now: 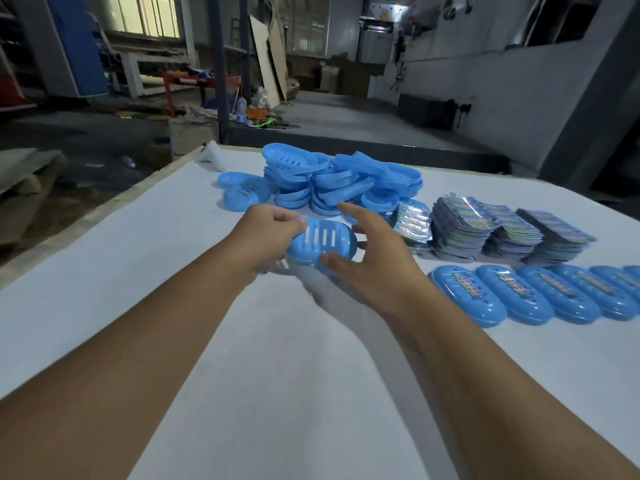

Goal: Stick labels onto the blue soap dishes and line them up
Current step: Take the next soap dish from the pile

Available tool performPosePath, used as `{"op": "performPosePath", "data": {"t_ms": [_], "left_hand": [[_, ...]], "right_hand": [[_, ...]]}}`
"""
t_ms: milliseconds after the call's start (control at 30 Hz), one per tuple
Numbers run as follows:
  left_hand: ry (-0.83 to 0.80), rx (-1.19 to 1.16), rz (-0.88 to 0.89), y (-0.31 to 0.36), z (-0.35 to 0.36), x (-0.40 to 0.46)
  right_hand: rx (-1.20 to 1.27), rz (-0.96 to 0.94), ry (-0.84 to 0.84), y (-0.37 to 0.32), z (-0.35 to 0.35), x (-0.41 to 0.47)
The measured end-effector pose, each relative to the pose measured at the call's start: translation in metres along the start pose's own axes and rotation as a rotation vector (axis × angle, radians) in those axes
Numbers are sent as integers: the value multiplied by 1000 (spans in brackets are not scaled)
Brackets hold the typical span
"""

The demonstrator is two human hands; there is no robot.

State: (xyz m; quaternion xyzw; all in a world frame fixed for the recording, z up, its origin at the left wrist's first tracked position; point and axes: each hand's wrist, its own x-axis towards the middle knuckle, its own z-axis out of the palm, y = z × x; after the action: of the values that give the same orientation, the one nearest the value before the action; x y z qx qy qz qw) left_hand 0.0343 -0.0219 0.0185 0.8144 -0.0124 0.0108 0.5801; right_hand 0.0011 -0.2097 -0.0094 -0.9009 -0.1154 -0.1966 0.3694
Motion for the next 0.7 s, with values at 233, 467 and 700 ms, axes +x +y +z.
{"op": "performPosePath", "data": {"t_ms": [233,467,700], "left_hand": [[-9,-110,-33,-2,3,-12],[-84,230,181,-15,4,-12],[-343,510,261,-22,4,-18]], "right_hand": [[-71,19,-47,0,-5,-4],[-112,56,-87,4,-11,-3],[-91,158,-244,8,-23,-6]]}}
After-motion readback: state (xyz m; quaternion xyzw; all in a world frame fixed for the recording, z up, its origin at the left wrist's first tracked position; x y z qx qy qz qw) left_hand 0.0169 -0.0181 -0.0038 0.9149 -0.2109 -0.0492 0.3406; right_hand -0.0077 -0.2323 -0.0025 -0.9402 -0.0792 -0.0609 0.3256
